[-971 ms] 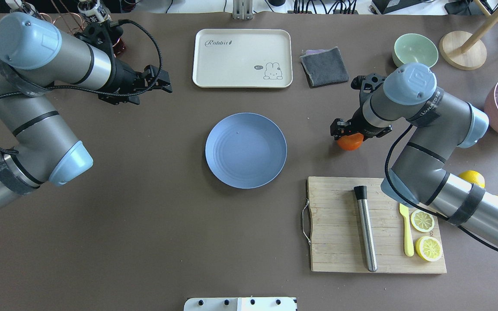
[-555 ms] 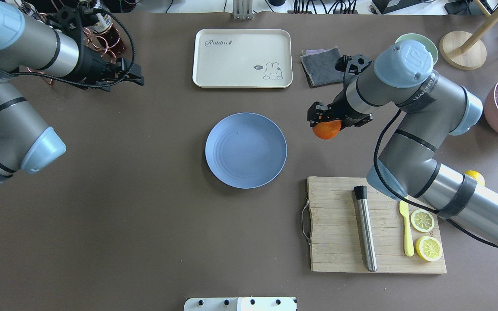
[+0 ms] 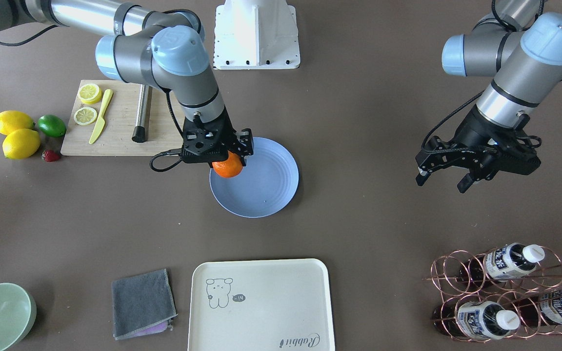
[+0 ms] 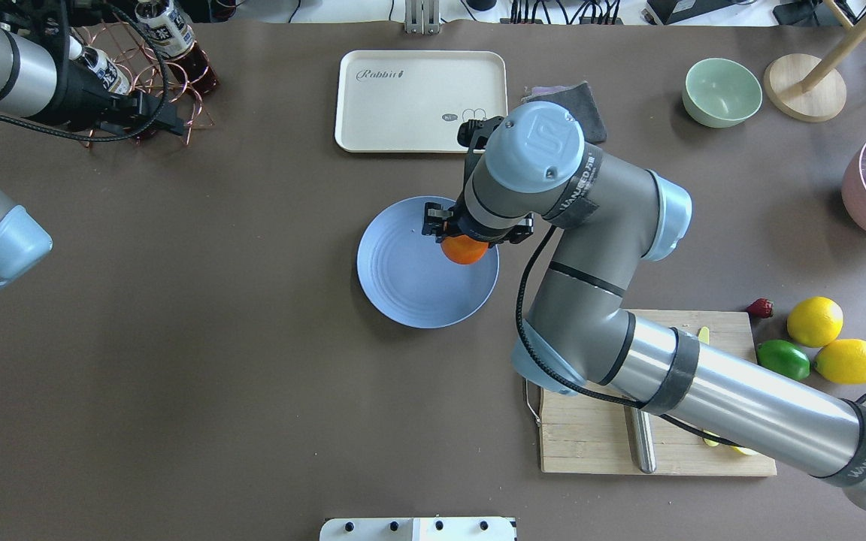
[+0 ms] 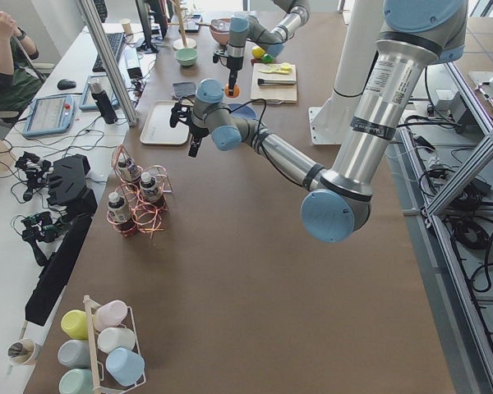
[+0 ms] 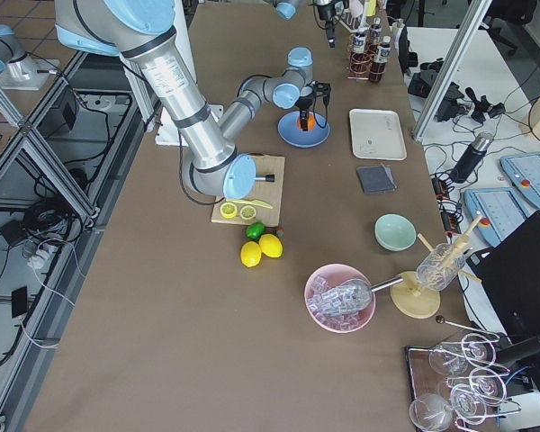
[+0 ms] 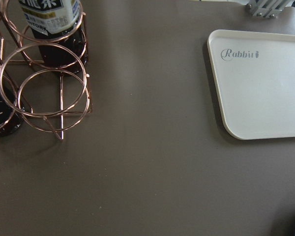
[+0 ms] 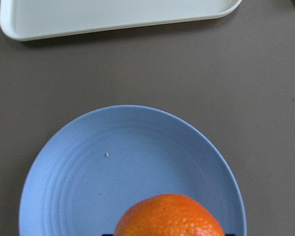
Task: Pick orange to plate
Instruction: 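Carry the orange with the right gripper onto the blue plate and release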
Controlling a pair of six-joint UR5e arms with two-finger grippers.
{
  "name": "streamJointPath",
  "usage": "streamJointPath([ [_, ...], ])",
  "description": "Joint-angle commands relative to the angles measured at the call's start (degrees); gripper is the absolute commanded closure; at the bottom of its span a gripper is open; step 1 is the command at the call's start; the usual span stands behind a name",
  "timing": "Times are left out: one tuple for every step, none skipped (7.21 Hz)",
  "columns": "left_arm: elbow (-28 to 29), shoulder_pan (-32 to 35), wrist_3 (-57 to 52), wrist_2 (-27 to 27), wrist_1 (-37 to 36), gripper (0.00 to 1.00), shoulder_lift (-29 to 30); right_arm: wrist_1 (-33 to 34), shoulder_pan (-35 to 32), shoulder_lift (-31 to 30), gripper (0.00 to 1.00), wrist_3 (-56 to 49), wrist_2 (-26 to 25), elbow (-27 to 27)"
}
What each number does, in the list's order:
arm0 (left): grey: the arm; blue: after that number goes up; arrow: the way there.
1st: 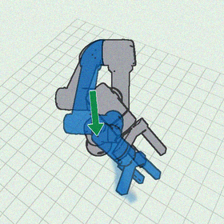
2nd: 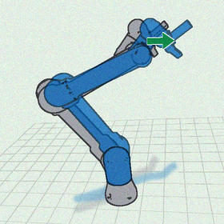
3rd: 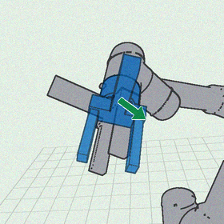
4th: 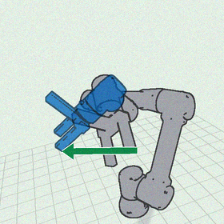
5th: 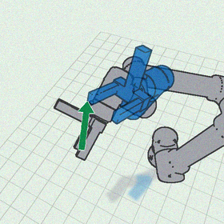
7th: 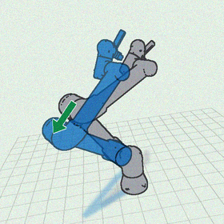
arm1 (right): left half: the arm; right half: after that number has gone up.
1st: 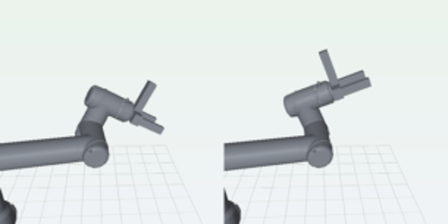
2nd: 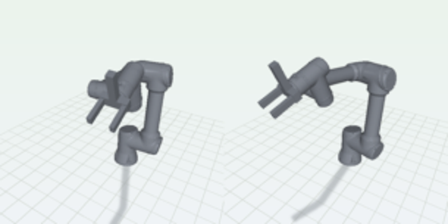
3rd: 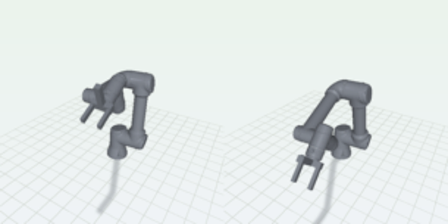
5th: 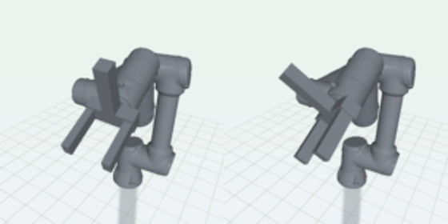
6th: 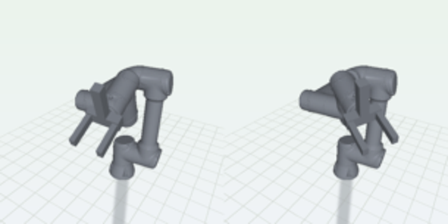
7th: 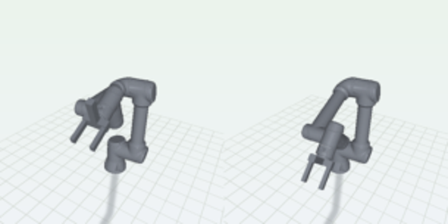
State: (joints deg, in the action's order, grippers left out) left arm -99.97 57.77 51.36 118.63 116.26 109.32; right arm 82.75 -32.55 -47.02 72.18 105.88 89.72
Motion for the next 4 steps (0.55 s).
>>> streamJointPath([
  [0.1, 1.7, -0.3, 0.0, 0.0, 0.02, -0.9, 0.2, 2.0, 5.9, 1.0, 0.0, -3.0, -8.5],
  [0.3, 2.2, -0.3, 0.1, 0.0, 0.02, -1.0, -2.6, 2.7, 5.9, 1.0, 0.0, -4.0, -10.9],
  [0.3, 2.2, -0.3, 0.0, 0.0, 0.02, -1.0, -3.9, 3.4, 5.8, 1.0, -0.2, -4.4, -12.5],
  [0.3, 2.2, -0.3, 0.1, 0.0, 0.02, -1.0, -3.9, 3.9, 5.6, 1.0, -0.3, -4.5, -12.8],
])
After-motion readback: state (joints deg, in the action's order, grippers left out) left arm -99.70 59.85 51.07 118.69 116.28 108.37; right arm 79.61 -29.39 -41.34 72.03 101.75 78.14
